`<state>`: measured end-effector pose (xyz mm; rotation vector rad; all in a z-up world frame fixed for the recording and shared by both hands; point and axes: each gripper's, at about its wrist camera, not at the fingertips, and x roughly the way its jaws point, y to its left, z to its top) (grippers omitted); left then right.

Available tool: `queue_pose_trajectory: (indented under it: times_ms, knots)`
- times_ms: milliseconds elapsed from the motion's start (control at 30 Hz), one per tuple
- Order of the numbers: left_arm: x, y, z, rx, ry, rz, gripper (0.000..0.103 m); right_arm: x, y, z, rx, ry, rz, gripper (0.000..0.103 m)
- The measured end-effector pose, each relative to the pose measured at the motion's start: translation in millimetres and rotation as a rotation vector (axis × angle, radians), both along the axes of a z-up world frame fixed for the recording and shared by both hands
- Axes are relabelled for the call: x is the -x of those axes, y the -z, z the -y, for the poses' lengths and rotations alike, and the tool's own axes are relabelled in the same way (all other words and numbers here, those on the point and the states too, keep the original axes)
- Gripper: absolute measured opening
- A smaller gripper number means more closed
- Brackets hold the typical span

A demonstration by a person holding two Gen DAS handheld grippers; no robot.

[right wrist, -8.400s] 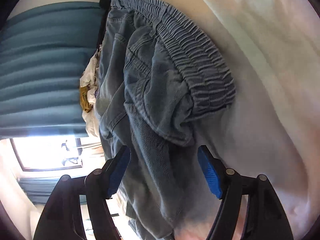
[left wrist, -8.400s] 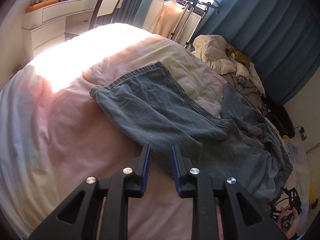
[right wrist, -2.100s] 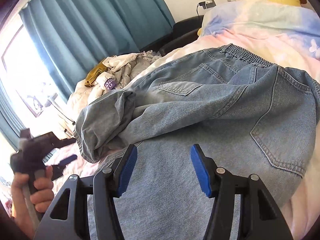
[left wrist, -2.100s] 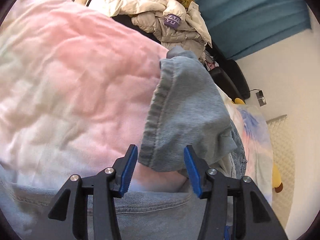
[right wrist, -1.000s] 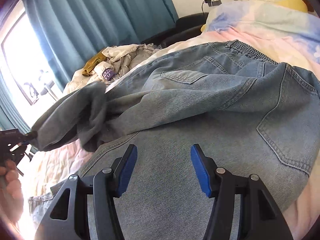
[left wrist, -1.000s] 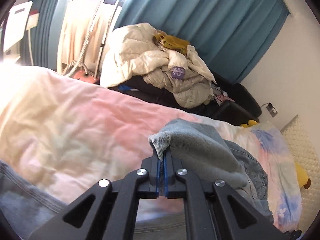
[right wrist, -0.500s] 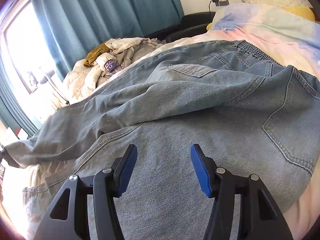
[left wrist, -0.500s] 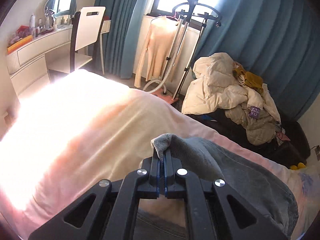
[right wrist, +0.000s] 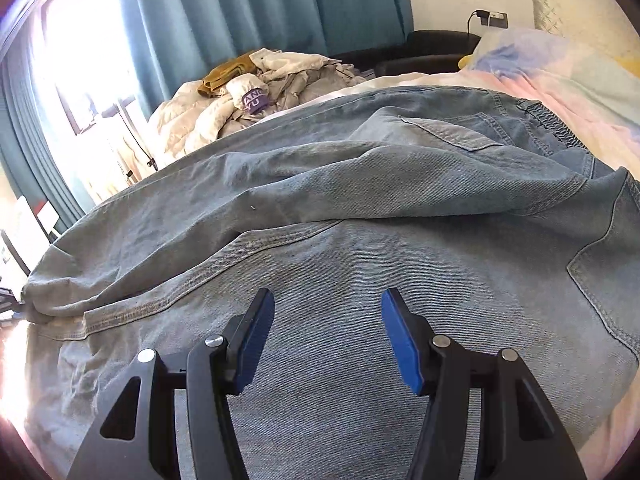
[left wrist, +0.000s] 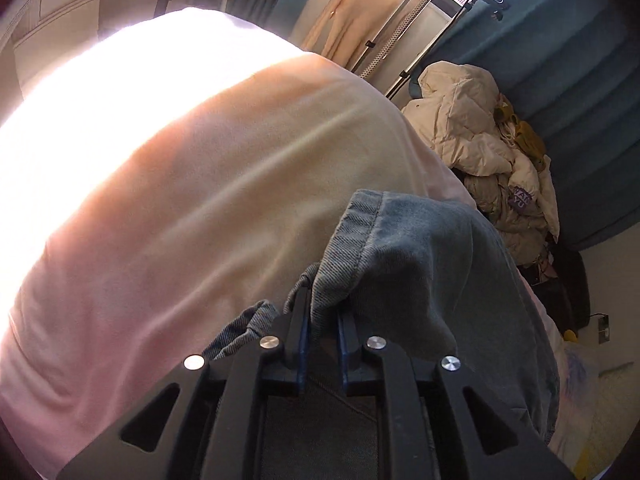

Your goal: Fold clothes

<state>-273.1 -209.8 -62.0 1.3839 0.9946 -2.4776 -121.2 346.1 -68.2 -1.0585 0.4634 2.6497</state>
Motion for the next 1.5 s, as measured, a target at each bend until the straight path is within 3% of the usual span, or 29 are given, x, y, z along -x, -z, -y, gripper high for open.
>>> queue_pose_trajectory:
  times_ms: [100, 200, 267, 300, 467, 667, 733, 900, 1033, 1233, 1400, 1500]
  knots:
    - [-20, -6, -4, -0.076, 0.006, -0.032, 0.016, 0, -1, 7, -0.013, -0.022, 0.002, 0.056]
    - [-46, -15, -11, -0.159, 0.011, -0.084, 0.028, -1, -3, 12, -0.026, -0.042, -0.001, 0.056]
    - [-63, -17, -14, -0.199, 0.012, -0.141, 0.054, -2, -4, 15, -0.034, -0.049, -0.001, 0.056]
    - [-71, -19, -16, -0.219, 0.013, -0.170, 0.056, -2, -5, 17, -0.038, -0.053, -0.001, 0.056]
    - [-60, -2, -31, -0.270, 0.061, -0.150, 0.056, -2, -6, 27, -0.047, -0.079, 0.004, 0.056]
    - [-15, 44, -62, -0.429, 0.122, -0.086, 0.056, 13, -15, 34, -0.032, -0.145, -0.040, 0.057]
    - [-5, 55, -67, -0.448, 0.114, -0.089, 0.056, 24, -19, 31, -0.014, -0.148, -0.062, 0.057]
    - [21, 61, -83, -0.411, 0.138, -0.099, 0.056, 73, 4, 18, 0.206, -0.184, -0.019, 0.057]
    - [35, 60, -88, -0.370, 0.153, -0.096, 0.047, 106, 27, 7, 0.354, -0.175, 0.004, 0.062]
    - [47, 68, -81, -0.416, 0.123, -0.122, 0.015, 133, 22, -12, 0.562, -0.161, -0.049, 0.062]
    - [46, 46, -86, -0.391, 0.135, -0.184, 0.006, 169, 44, 4, 0.617, -0.238, 0.182, 0.064]
    - [45, 29, -90, -0.363, 0.151, -0.234, 0.005, 178, 47, 3, 0.641, -0.229, 0.188, 0.065]
